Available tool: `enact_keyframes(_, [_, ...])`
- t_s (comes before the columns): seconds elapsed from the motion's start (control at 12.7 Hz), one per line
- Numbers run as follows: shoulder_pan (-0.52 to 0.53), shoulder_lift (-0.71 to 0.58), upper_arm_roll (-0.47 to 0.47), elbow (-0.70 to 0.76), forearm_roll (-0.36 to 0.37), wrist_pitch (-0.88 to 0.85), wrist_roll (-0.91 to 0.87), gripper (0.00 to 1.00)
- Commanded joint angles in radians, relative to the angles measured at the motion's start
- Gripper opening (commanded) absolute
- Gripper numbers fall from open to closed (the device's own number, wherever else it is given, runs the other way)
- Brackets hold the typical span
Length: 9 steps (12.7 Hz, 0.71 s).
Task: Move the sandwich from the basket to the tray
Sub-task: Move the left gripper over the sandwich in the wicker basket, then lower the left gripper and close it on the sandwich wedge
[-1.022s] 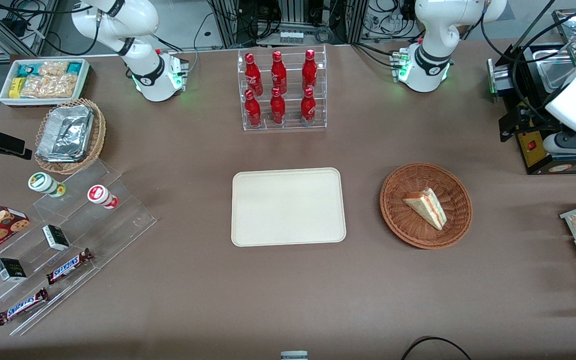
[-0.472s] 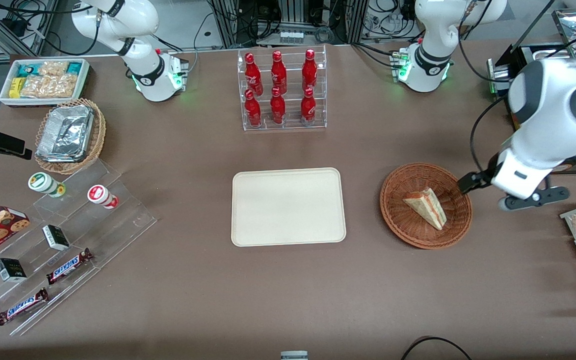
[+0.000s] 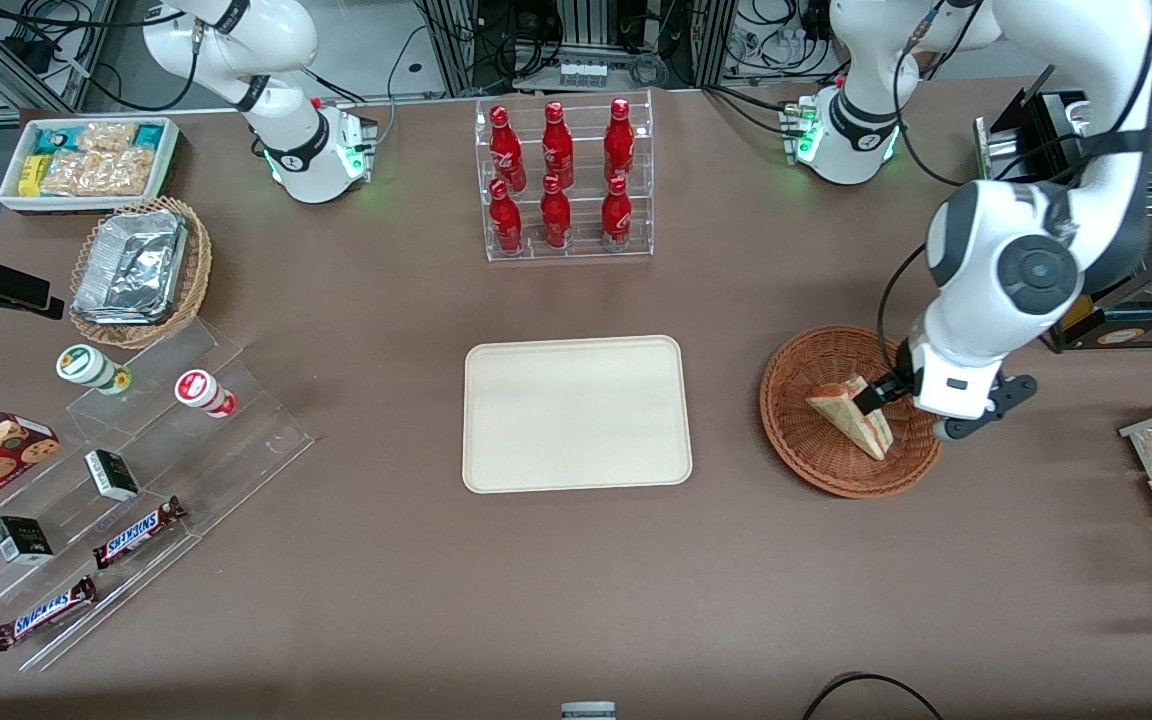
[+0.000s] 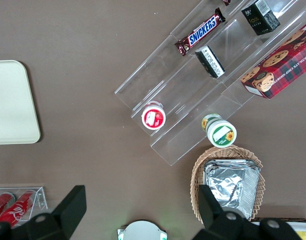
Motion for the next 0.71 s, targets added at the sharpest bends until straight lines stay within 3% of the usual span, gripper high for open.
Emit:
enact_keyframes(0.0, [-0.007,-0.013,0.007,-0.112,0.011,0.152,-0.071,1.00])
enact_keyframes(0.55, [-0.038,0.117,0.009,-0.119,0.011,0.253,-0.181,1.00])
enact_keyframes(0.63, [-0.038,0.123,0.009,-0.117,0.011,0.253,-0.181,0.82])
